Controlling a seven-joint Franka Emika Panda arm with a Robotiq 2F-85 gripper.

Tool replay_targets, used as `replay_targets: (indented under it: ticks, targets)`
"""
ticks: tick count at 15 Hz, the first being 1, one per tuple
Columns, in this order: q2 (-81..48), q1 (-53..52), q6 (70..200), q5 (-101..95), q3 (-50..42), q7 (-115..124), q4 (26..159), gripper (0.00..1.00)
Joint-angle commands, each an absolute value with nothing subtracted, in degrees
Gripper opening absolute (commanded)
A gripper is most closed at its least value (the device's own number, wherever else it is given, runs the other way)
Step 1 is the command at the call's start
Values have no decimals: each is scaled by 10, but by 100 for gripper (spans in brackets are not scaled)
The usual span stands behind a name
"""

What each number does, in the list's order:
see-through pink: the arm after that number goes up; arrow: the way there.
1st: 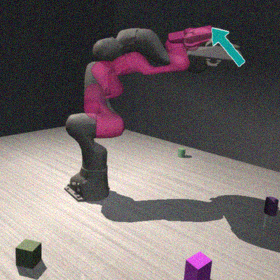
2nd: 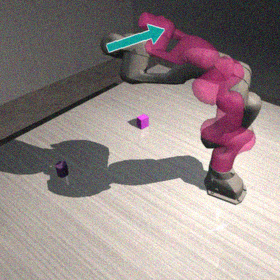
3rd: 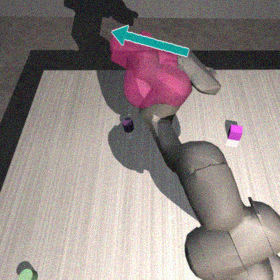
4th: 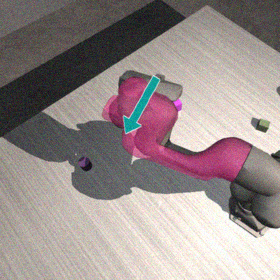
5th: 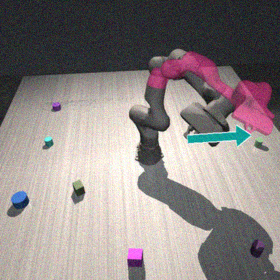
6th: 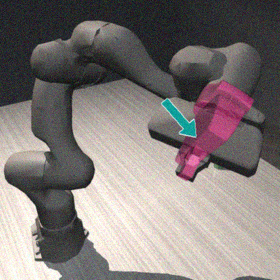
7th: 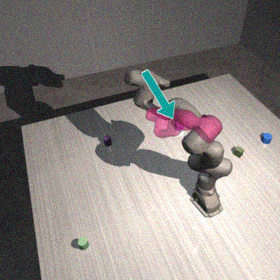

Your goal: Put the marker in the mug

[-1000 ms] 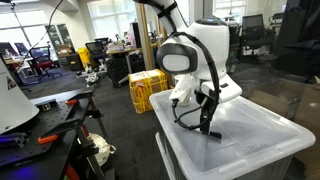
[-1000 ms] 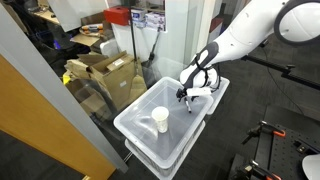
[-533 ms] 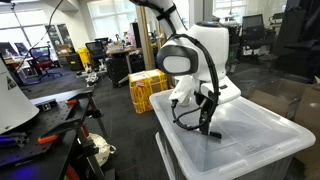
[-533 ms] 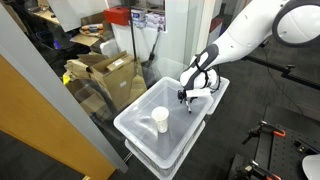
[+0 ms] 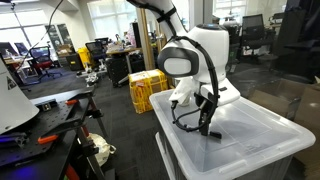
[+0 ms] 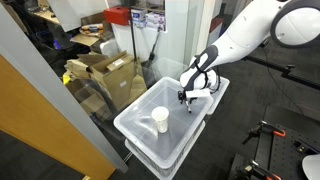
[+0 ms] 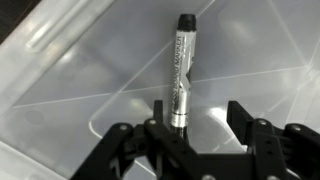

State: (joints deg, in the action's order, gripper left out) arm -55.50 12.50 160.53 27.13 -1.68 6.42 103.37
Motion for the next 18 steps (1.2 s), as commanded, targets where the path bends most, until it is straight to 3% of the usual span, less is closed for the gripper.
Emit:
replay_targets:
  ticks: [1,5,6,8,18]
  targets:
    - [-562,125,1581,247,-21,99,1014,36]
    - [-566,123,1575,236,-25,112,1005,4]
    - [-567,124,1572,234,-25,113,1002,1]
    - [-569,123,1564,231,-28,118,997,5]
    - [-537,73,1625,224,-59,145,1033,5]
